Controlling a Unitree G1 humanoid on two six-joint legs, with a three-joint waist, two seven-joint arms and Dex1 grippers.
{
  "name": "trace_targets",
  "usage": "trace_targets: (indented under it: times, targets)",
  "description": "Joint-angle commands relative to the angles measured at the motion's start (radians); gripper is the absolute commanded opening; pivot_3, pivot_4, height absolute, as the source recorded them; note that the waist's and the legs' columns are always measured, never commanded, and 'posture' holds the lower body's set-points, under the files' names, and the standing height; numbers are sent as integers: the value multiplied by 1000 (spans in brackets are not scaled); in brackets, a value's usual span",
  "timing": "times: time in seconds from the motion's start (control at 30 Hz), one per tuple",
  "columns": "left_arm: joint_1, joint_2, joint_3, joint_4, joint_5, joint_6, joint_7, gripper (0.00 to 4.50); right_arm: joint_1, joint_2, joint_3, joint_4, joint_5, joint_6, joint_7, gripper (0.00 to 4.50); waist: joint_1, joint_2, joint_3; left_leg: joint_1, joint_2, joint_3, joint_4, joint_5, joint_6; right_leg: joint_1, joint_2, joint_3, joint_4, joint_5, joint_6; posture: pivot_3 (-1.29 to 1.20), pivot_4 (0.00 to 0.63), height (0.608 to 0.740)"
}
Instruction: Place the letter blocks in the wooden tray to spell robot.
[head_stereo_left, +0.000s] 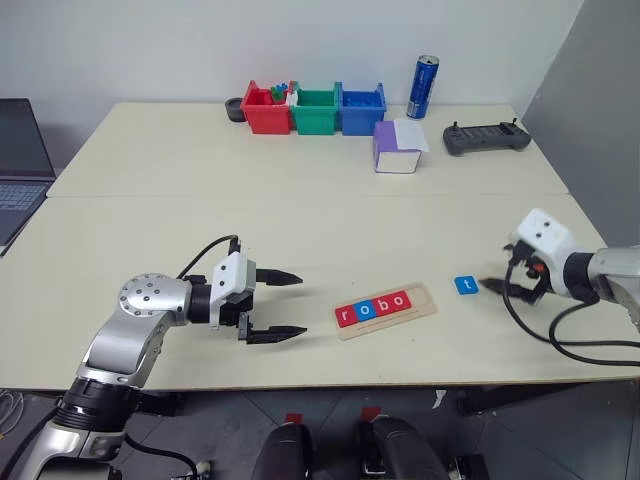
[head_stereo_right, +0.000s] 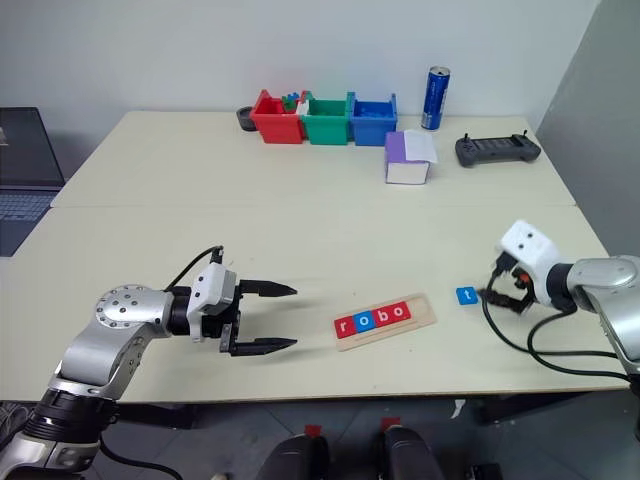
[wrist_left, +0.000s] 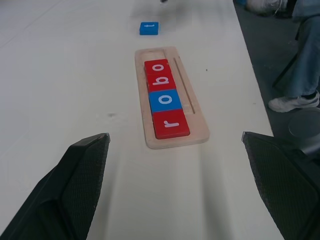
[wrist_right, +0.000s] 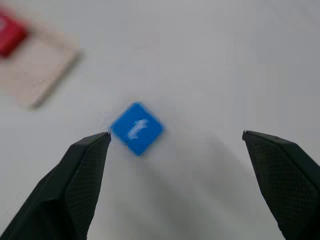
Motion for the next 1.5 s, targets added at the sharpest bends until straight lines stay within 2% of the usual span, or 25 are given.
trace_targets:
  times: [0.03, 0.13, 0.33, 0.7, 1.17, 1.27, 1.5]
  targets:
    - [-12, 14, 14, -35, -12, 10, -4, 4500, -138, -3, 56, 270, -55, -325, 257, 4480, -3, 1, 1, 0, 0, 1, 0, 0, 0, 0, 0, 0, 0, 0, 0, 0, 150, 740]
    - [-7, 25, 24, -53, -14, 22, 2, 4500, -283, 49, 117, 489, -111, -489, 374, 4480, -5, 1, 1, 1, 0, 2, 1, 0, 0, 0, 0, 2, 3, 0, 0, 0, 150, 740]
    - [37, 42, 53, -141, -26, 74, 48, 4500, -457, 147, 171, 765, -207, -663, 461, 4480, 1, 0, 1, 2, 1, 2, 1, 1, -1, 0, 0, 1, 4, 0, -1, 0, 150, 740]
    - [86, 64, 88, -230, -53, 136, 96, 4500, -558, 222, 205, 1020, -312, -804, 485, 4480, 4, 1, 1, 2, -1, 3, 2, 3, -5, 1, -2, 2, 5, 0, -1, 0, 150, 740]
    - [112, 81, 114, -214, -55, 119, 85, 4500, -575, 275, 214, 1141, -394, -896, 462, 4480, 3, 1, 1, 3, -1, 3, 3, 3, -5, 2, -2, 3, 6, 0, -1, 0, 150, 740]
    - [118, 81, 114, -232, -56, 125, 96, 4500, -579, 280, 221, 1157, -417, -909, 448, 3910, 2, 1, 1, 3, -1, 3, 3, 3, -5, 2, -2, 3, 7, 0, -1, 0, 150, 740]
    - [112, 84, 115, -230, -55, 125, 97, 4500, -595, 298, 217, 1188, -443, -915, 413, 1546, 1, 0, 0, 4, 0, 3, 9, 3, -5, 3, -2, 3, 12, 0, -1, 0, 150, 740]
